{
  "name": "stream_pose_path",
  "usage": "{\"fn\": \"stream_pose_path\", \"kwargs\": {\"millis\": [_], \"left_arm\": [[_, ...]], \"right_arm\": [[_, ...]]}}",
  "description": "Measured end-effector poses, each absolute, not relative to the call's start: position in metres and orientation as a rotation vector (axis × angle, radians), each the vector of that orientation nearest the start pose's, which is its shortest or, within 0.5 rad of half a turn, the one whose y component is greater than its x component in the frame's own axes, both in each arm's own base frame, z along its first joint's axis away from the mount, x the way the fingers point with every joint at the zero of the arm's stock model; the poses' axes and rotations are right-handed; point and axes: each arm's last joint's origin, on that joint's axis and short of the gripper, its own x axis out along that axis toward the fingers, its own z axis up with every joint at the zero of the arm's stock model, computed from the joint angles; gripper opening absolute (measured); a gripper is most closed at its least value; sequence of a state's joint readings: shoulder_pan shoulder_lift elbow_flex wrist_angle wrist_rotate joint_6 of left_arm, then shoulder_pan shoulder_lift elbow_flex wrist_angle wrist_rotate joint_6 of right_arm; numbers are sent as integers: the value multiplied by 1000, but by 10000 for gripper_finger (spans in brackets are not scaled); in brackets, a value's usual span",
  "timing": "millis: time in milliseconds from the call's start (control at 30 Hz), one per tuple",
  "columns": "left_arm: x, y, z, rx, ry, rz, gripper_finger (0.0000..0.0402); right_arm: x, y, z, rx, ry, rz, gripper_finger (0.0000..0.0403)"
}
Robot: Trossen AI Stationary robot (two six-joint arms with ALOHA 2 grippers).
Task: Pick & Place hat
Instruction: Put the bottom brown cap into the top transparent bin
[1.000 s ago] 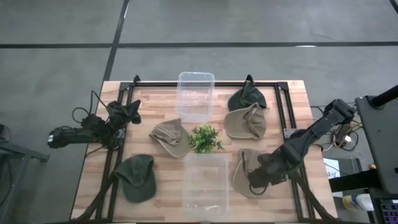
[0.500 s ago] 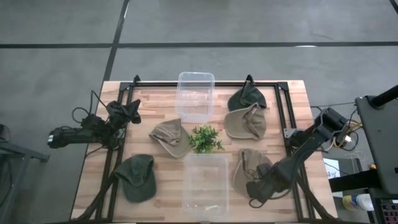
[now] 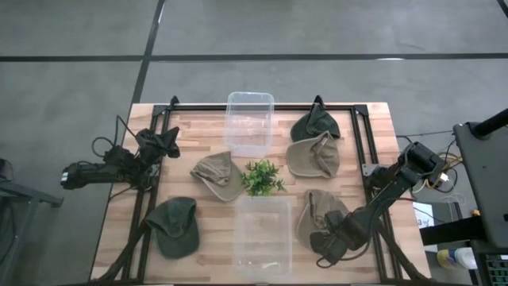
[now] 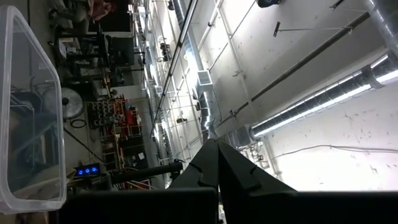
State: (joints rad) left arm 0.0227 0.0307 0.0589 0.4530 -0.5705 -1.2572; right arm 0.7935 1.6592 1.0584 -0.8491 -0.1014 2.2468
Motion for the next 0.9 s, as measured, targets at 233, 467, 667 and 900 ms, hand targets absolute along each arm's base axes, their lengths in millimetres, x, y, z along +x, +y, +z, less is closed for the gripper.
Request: {"fn": "stream_pose_path", "kwargs": {"millis": [233, 467, 667, 900], "left_arm": [[81, 17, 221, -1329, -783, 208, 0], [80, 17, 222, -1351, -789, 198, 0], [80, 17, 222, -1351, -789, 198, 0], [80, 17, 221, -1349, -788, 199, 0]], "right_arm": [[201, 208, 170, 1270, 1311, -1029, 205], [202, 207, 167, 1286, 1248, -1026, 164], [203, 205, 169, 1275, 1175, -1005, 47], [194, 193, 186, 1235, 1146, -1033, 13]]}}
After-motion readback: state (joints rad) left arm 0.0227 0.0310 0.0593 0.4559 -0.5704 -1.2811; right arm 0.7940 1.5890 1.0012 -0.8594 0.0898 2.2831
